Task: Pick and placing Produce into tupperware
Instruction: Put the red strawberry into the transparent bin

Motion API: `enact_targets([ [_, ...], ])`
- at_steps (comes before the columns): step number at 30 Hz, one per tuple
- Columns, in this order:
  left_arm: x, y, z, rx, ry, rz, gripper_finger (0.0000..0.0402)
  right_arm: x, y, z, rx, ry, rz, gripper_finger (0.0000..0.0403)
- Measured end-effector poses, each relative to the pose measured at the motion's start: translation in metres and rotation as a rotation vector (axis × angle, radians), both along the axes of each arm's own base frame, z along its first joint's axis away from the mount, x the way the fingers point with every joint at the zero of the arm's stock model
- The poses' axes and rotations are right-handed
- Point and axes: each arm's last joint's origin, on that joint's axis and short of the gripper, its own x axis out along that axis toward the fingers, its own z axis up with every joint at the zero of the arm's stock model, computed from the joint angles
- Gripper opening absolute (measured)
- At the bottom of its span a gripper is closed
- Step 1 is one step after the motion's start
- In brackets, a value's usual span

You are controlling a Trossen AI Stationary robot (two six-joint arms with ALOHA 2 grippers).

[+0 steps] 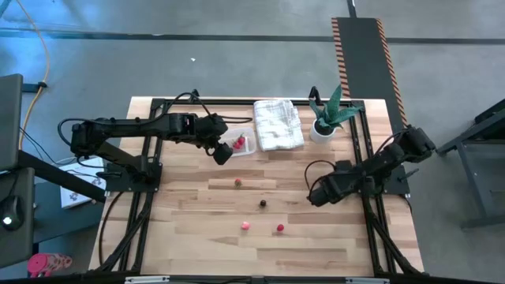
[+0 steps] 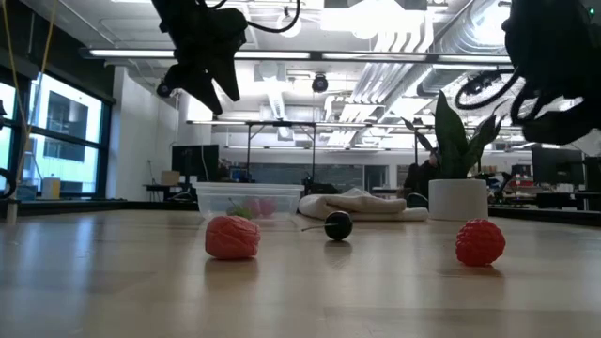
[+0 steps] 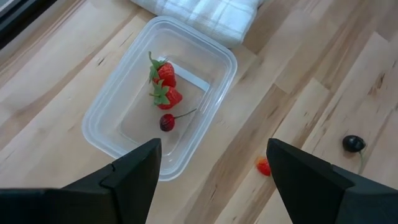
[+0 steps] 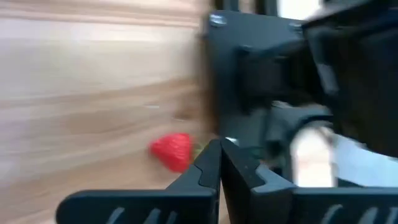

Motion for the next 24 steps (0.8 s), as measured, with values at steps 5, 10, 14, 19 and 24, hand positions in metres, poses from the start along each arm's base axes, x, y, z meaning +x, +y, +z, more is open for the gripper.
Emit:
enact_targets([
  [5,0.000,0.000,0.000,0.012,0.007,-0.024,0.0282,-0.005,0.003,-0.008,0.067,0.024,-0.038,0.0000],
  [10,0.000,-0.001,0.000,0.015,0.016,-0.073,0.0282,-0.021,0.002,-0.024,0.074,0.101,-0.111,0.0000],
  [14,0.000,-0.001,0.000,0.022,0.022,-0.099,0.0282,-0.023,0.001,-0.040,0.109,0.054,-0.132,0.0000],
  [19,0.000,-0.001,0.000,0.030,0.028,-0.115,0.0282,-0.017,0.001,-0.055,0.086,-0.107,-0.169,0.0000],
  [24,0.000,-0.001,0.000,0.030,0.027,-0.115,0.0282,-0.007,0.003,-0.051,0.026,-0.214,-0.143,0.0000],
])
